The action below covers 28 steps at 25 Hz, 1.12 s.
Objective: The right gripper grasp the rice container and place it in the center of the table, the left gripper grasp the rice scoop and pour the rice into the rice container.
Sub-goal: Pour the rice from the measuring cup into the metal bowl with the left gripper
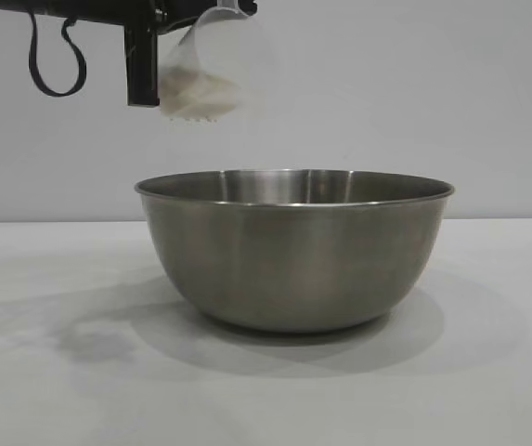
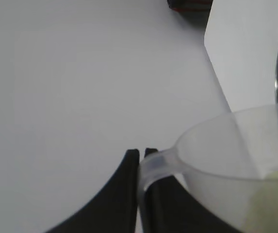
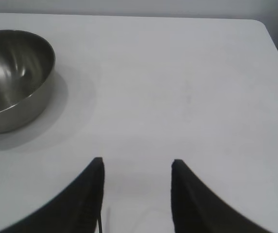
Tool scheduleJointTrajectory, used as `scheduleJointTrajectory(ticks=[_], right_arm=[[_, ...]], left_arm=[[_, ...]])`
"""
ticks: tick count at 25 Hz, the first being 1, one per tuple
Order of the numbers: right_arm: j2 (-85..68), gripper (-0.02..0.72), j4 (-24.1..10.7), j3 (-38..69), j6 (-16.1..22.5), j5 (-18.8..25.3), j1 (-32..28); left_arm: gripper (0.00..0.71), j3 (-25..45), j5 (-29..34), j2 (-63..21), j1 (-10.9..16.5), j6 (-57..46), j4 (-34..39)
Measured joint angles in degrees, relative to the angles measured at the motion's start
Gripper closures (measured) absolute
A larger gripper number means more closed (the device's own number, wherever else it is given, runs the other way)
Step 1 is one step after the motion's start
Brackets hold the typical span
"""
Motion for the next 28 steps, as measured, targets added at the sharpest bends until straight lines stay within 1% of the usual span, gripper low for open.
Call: scheduleJointTrajectory(ticks=[3, 6, 9, 16, 18, 21, 26, 28], right_arm=[[0.0, 0.426, 0.0, 0.0, 0.0, 0.0, 0.0], [0.0, 0.426, 0.0, 0.0, 0.0, 0.0, 0.0], [0.0, 0.426, 0.0, 0.0, 0.0, 0.0, 0.0], [0.0, 0.426, 0.0, 0.0, 0.0, 0.0, 0.0], [0.0, 0.426, 0.0, 0.0, 0.0, 0.0, 0.0], [0.0, 0.426, 0.0, 0.0, 0.0, 0.0, 0.0], [0.0, 0.426, 0.0, 0.0, 0.0, 0.0, 0.0], [0.0, 0.426, 0.0, 0.0, 0.0, 0.0, 0.0]], left_arm=[[0.710, -0.4, 1.4, 0.0, -0.6, 3.5, 0.1], [0.710, -1.4, 4.2, 0.0, -1.3, 7.3, 1.8], [0.710, -2.4, 6.4, 0.0, -1.8, 9.3, 3.4], [0.710, -4.5, 8.5, 0.0, -2.2, 10.8, 9.5], [0.710, -4.5, 10.3, 0.0, -2.7, 12.7, 10.6], [0.710, -4.5, 12.6, 0.0, -3.2, 15.1, 11.4], [0.710, -4.6, 13.1, 0.0, -3.7, 15.7, 11.8], [0.710, -4.6, 13.3, 0.0, -3.6, 15.1, 10.7]])
